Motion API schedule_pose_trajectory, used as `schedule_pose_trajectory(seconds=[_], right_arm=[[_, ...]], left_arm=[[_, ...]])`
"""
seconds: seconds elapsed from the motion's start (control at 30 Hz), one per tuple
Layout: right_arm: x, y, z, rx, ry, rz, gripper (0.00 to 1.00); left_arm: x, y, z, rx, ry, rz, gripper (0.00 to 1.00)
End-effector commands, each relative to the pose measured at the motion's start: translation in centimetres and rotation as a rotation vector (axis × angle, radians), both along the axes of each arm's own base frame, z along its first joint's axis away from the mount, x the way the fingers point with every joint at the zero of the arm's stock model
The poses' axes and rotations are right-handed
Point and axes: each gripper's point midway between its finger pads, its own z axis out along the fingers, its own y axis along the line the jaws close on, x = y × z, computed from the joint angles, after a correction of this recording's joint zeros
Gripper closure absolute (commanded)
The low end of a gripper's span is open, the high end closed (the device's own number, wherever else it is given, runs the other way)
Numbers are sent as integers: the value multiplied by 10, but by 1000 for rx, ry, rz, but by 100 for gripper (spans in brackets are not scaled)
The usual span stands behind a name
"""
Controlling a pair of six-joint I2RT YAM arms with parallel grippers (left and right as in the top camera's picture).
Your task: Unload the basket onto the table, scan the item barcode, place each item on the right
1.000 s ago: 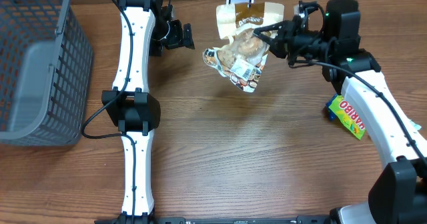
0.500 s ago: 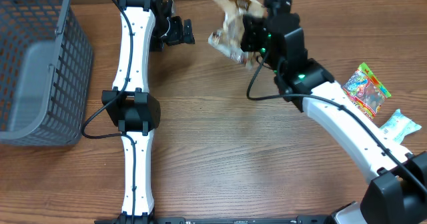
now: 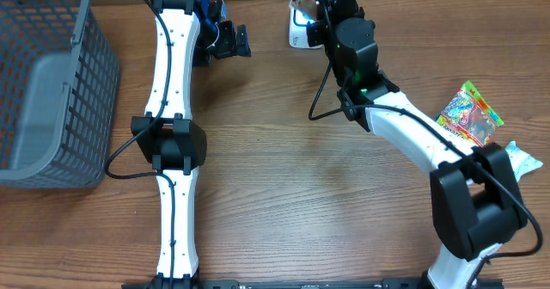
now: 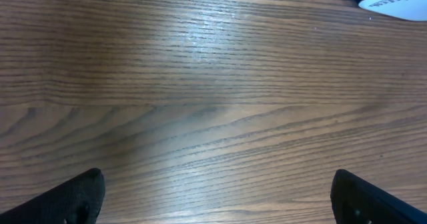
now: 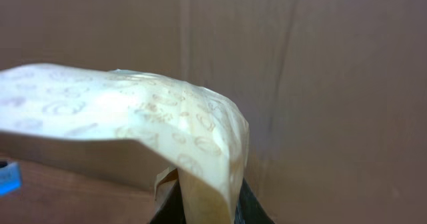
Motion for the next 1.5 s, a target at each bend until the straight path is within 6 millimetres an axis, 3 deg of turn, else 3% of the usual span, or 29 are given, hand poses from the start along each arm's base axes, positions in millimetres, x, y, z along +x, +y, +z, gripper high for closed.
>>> schedule_pose_trajectory(seconds=[0.0, 0.2, 0.37, 0.6, 0.67, 0.77, 0.8, 0.87, 0.9, 1.0, 1.17, 1.37, 1.47], right_arm=[[6, 6, 5, -11, -64, 82, 96], [15, 7, 2, 10, -166, 182, 96], [11, 15, 4, 16, -176, 204, 96], [-20, 48, 19, 4, -66, 282, 96], [-30, 46, 25, 11, -8, 287, 96], [-51, 26, 26, 179, 222, 256, 96], [-60, 8, 15, 337, 387, 197, 96], [-68, -9, -7, 473, 553, 111, 96], [-77, -28, -37, 589, 717, 5, 96], [-94, -45, -83, 702, 951, -108, 96], [-108, -32, -127, 744, 1175, -47, 96], [-104, -17, -171, 801, 1293, -48, 96], [-105, -16, -187, 781, 1321, -63, 80]], left_arm=[[2, -1, 25, -4, -57, 5, 0], [2, -1, 25, -4, -57, 5, 0], [2, -1, 25, -4, -57, 5, 0], [2, -1, 25, -4, -57, 5, 0], [2, -1, 25, -4, -57, 5, 0], [2, -1, 25, -4, -57, 5, 0], [2, -1, 25, -4, -57, 5, 0], [2, -1, 25, -4, -57, 5, 0], [2, -1, 25, -4, -57, 5, 0], [2, -1, 25, -4, -57, 5, 0], [2, -1, 25, -4, -57, 5, 0], [2, -1, 25, -4, -57, 5, 0], [2, -1, 25, -4, -57, 5, 0]])
